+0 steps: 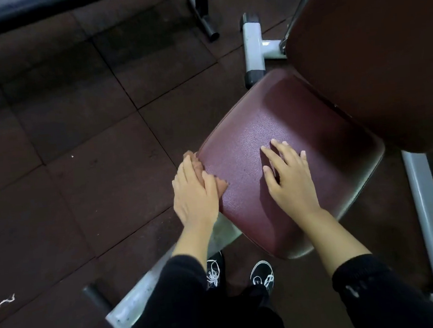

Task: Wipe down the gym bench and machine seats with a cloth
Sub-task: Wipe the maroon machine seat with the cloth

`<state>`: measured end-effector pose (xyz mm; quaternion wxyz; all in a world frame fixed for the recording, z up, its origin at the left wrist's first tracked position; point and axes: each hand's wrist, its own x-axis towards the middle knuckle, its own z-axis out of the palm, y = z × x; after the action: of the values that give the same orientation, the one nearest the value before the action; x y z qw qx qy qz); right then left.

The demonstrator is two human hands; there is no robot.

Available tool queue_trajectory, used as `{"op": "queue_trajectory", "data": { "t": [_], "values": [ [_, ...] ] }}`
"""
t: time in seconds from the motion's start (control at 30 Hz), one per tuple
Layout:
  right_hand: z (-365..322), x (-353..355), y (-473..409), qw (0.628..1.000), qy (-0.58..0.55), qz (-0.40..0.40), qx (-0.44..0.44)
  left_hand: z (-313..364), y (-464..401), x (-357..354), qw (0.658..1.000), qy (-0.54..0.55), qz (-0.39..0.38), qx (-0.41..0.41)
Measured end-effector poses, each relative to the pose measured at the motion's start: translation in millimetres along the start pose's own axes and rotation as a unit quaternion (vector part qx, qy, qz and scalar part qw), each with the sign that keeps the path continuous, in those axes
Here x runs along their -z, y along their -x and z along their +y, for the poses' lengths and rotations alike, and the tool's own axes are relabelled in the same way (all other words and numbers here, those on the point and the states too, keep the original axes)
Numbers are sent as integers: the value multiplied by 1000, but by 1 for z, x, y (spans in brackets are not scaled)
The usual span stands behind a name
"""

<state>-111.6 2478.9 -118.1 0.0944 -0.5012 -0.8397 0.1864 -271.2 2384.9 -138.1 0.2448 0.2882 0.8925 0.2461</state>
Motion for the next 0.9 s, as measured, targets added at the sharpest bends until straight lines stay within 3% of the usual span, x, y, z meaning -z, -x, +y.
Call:
{"op": "queue_trajectory", "data": {
  "t": [0.13, 0.27, 0.43, 0.57, 0.67, 0.73, 0.9],
  "values": [
    [0, -2, 5, 999, -31, -7, -16, -6, 35, -15, 993, -92, 28, -70],
    [1, 0, 10, 998, -64, -5, -23, 14, 27, -30, 944, -205, 7, -260],
    [-2, 4, 11, 990, -122, 26, -60, 58, 7, -44, 928, -152, -27, -339],
    [-23, 0, 3, 985, -149, 55, -60, 55, 1, -29, 941, -88, 6, -327],
    [-46, -13, -6, 994, -103, 18, 14, 23, -2, -14, 971, -90, 48, -215],
    [-57, -22, -11, 998, -36, 0, 43, 5, -5, -9, 981, -86, 27, -170],
    [-42, -28, -13, 995, 74, -11, 72, -2, -7, -9, 980, -79, 13, -185]
  ]
}}
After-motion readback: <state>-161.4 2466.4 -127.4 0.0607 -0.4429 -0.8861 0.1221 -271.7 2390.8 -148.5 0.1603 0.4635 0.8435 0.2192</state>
